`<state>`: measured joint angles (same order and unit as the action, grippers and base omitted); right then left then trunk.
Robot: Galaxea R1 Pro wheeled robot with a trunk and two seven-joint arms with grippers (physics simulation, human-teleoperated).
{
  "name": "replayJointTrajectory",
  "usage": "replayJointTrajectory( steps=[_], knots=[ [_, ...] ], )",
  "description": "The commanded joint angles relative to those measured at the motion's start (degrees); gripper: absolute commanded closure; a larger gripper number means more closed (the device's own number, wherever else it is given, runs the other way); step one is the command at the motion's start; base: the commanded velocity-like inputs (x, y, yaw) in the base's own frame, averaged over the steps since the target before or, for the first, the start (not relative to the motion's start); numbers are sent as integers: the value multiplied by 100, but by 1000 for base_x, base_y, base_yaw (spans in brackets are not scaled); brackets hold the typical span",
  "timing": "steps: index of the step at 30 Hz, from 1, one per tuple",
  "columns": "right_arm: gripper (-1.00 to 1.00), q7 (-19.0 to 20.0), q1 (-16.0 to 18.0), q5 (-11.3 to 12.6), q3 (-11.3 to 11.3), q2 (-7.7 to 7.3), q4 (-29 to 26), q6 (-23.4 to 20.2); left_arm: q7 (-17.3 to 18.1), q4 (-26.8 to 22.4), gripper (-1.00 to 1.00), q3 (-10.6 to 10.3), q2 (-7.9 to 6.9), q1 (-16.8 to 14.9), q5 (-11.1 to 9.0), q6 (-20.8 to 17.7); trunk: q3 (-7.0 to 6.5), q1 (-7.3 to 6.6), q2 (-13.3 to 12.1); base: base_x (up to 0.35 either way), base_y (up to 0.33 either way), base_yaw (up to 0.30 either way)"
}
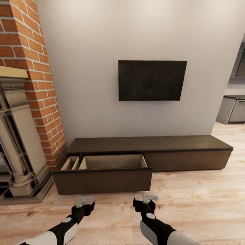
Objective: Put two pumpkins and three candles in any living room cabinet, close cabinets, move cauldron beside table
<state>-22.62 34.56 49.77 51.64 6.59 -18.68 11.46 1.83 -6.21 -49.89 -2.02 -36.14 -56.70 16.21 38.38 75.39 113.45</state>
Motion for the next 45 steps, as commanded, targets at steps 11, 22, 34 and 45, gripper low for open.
replayJointTrajectory(
  steps=[11,22,34,45],
  knots=[
    [-100,-23,7,59,48,9,13,37,19,-4,-100,-45,-1,-2,-69,14,204,241,445,0,0,0],
    [-100,-23,7,67,48,8,22,36,19,-3,-100,-51,-1,-6,-70,14,401,483,887,0,0,0],
    [-100,-23,7,68,48,7,22,39,19,-3,-100,-53,3,2,-78,14,617,747,1368,0,0,0],
    [-100,-23,6,68,48,3,22,40,19,-3,-100,-49,-1,2,-78,14,796,966,1769,0,0,0]
  ],
)
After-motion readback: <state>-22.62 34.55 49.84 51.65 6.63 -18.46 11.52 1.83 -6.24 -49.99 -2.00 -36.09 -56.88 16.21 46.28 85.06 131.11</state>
